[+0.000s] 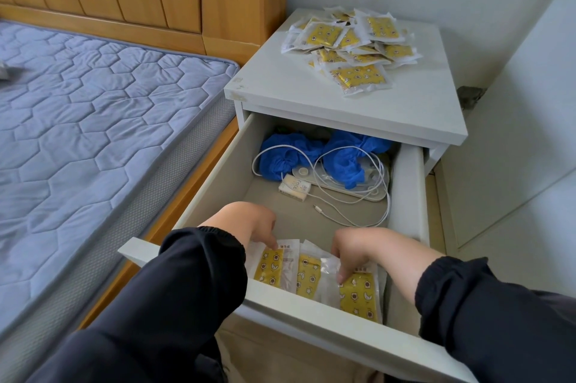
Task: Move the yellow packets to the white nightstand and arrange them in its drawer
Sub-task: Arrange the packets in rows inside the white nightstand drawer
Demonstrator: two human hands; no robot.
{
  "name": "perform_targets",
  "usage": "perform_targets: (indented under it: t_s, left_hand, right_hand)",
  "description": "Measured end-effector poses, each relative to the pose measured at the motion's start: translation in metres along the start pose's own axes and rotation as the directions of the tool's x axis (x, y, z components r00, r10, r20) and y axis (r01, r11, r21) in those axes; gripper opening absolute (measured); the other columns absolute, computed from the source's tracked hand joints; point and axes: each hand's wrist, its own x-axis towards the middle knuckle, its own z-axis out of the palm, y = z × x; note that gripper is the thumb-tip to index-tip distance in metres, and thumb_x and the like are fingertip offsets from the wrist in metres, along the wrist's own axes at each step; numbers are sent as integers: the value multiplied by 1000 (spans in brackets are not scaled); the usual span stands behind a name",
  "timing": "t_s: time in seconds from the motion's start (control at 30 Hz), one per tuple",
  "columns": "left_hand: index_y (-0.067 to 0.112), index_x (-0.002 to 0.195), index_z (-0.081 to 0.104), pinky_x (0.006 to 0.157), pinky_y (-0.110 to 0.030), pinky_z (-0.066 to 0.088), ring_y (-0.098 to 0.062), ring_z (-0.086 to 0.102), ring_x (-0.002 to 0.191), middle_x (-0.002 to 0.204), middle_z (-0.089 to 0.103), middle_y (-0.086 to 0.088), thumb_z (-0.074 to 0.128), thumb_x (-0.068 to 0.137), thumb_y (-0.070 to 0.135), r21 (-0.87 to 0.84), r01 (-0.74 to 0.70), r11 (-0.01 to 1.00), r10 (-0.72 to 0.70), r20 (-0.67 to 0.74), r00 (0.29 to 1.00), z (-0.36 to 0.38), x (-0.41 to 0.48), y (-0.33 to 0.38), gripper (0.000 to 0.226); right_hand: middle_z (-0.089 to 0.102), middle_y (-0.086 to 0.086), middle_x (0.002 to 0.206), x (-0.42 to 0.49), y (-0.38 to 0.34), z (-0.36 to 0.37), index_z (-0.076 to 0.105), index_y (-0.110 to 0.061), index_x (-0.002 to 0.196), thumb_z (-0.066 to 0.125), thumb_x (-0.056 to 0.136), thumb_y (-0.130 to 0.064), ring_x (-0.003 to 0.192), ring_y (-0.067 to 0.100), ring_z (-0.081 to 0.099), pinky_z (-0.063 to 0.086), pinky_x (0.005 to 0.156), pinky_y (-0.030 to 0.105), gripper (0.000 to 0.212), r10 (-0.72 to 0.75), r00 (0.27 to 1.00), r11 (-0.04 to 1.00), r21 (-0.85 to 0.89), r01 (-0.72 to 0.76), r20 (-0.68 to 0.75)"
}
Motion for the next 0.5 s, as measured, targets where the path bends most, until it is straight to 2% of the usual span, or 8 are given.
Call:
perform_targets:
  t_s: [0.07,0.17,0.27,0.4,0.5]
  left_hand:
    - [13,138,45,100,-36,43,-26,51,120,135,53,-5,61,90,42,-1,2,1000,-2,4,1000,-1,0,0,58]
    - [12,138,46,98,-34,43,-25,52,119,134,54,-6,59,91,42,-12,-3,1000,3,8,1000,-2,-2,1,57]
    - [11,137,47,96,-33,43,-25,53,117,133,55,-6,57,92,42,-19,-5,1000,5,13,1000,-3,-4,1,55]
    - [11,136,48,96,-34,43,-25,54,116,130,56,-6,56,93,42,-15,-6,1000,6,14,1000,-5,-3,1,54]
    - [10,132,52,95,-34,43,-25,55,115,128,58,-7,54,93,44,12,-4,1000,4,25,1000,-5,-2,1,52]
  right_hand:
    - [62,6,125,-2,-1,-1,58,-9,127,70,83,-35,111,26,60,48,90,34,53,-5,999,1000,18,4,39]
    - [59,7,129,-1,-5,0,53,-9,130,66,87,-38,115,27,57,46,93,35,54,-6,994,1000,10,5,105]
    - [61,10,119,3,-7,3,53,-2,128,62,90,-33,99,27,59,46,83,33,50,17,990,990,-138,2,140]
    - [59,12,125,7,1,-2,51,-4,131,64,89,-23,107,28,59,49,88,36,47,-1,993,990,-141,17,119]
    - [60,11,121,13,-7,9,53,-4,130,66,88,-22,91,25,56,50,85,34,48,1,990,953,-299,42,141]
